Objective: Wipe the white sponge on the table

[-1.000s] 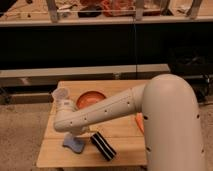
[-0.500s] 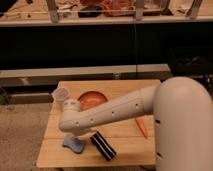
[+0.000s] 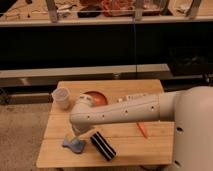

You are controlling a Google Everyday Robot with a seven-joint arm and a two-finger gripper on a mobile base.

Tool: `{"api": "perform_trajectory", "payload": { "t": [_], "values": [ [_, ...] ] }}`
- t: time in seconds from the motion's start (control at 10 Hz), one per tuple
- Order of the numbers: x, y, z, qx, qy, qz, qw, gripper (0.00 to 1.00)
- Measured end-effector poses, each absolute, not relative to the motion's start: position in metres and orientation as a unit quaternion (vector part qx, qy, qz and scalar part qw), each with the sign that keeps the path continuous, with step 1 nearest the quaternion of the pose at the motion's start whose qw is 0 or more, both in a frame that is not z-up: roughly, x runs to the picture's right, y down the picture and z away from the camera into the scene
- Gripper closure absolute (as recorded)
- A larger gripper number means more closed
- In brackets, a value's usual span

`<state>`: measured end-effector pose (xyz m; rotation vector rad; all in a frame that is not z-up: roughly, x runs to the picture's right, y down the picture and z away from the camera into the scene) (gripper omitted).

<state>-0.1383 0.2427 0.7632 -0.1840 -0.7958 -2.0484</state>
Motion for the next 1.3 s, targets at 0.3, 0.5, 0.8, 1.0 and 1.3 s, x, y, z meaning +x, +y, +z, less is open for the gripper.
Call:
{"api": "perform_trajectory", "payload": {
  "t": [0.3, 0.5, 0.8, 1.0, 1.3],
  "values": [
    [-0.17, 0.257, 0.767, -0.053, -0.32, -0.871, 0.368, 0.2],
    [-0.182, 0.269, 0.766, -0.035, -0.321, -0.89, 0.321, 0.2],
    [-0.19, 0.281, 0.77, -0.019, -0.34, -0.899, 0.277, 0.2],
    [-0.189, 0.286, 0.774, -0.029, -0.339, -0.899, 0.276, 0.2],
    [-0.186, 0.288, 0.776, -0.04, -0.332, -0.9, 0.28, 0.2]
  ]
}}
